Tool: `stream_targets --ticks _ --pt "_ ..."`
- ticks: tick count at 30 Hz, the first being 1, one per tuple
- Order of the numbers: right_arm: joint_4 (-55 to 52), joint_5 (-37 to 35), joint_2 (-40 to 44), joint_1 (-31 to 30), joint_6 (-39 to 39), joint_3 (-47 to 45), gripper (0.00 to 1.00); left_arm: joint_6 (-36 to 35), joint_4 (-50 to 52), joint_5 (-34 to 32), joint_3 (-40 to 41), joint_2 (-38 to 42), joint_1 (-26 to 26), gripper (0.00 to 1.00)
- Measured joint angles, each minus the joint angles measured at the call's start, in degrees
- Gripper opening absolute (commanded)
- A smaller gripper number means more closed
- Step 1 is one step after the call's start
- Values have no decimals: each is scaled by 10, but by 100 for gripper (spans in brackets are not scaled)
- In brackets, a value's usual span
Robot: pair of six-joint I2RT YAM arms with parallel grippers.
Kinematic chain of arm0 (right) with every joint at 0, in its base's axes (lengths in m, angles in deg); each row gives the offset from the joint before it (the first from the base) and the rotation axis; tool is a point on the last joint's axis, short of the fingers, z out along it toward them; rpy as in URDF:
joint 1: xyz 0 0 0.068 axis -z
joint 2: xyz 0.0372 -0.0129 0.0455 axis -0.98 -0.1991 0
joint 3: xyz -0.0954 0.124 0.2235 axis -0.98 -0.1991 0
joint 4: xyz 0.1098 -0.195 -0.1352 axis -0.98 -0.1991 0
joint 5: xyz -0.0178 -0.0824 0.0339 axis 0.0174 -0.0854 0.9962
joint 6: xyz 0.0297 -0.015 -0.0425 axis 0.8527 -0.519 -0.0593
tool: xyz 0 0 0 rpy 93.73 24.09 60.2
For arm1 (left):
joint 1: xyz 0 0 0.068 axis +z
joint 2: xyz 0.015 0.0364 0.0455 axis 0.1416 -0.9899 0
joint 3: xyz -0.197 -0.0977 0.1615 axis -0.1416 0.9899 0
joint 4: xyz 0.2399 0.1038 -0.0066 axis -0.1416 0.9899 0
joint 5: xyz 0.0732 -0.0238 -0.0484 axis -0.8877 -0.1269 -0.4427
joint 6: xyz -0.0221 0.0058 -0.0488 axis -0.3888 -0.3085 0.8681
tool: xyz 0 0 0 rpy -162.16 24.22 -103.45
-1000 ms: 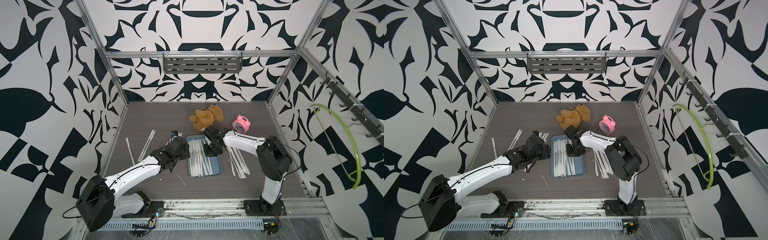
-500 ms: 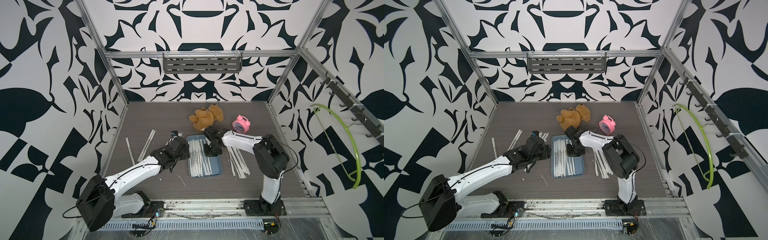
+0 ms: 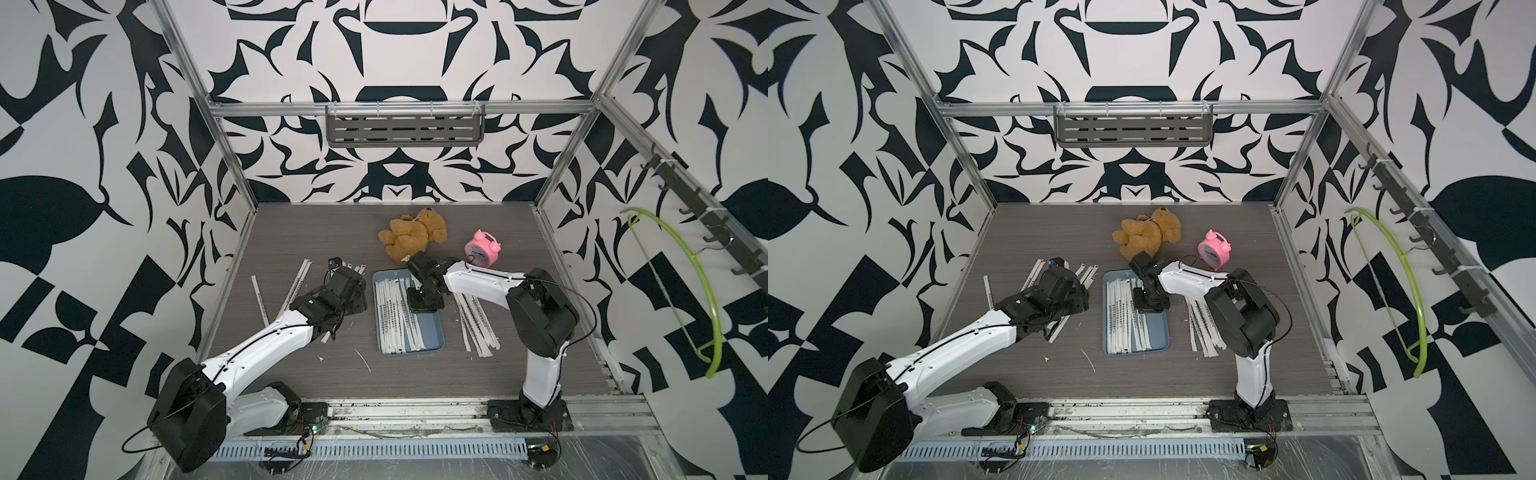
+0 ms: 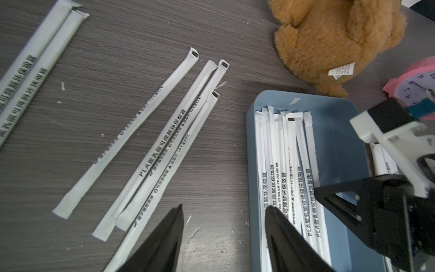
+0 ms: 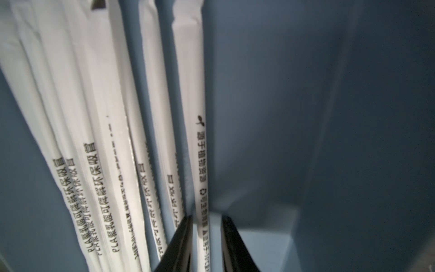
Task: Put the straws into the storage box
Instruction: Place the straw in the storage box, then pick up the straw from the center of the board.
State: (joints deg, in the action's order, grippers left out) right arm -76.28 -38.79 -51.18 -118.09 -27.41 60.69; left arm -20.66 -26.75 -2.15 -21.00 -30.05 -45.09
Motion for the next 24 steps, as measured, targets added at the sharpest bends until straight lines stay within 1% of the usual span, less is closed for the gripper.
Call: stream_targets --ticks 3,5,9,13,17,20,22,24 --pt "-8 0 9 0 -1 0 33 -17 11 18 0 1 37 56" --pt "-13 -2 20 0 -1 0 33 -31 19 34 0 1 66 55" --pt "-18 -7 49 0 -2 0 33 -61 50 66 -10 -10 153 54" --pt "-19 -10 73 0 -2 0 33 -96 76 97 -41 -56 249 53" --pt "-19 -10 81 0 -2 0 33 -131 91 118 -77 -121 322 51" --pt "-13 -10 84 0 -2 -3 33 -152 98 140 -97 -155 351 48" --pt "-10 -9 86 0 -2 -8 33 -162 97 163 -104 -172 351 48" --pt "-5 -9 87 0 -2 -13 33 -168 95 179 -104 -185 338 49"
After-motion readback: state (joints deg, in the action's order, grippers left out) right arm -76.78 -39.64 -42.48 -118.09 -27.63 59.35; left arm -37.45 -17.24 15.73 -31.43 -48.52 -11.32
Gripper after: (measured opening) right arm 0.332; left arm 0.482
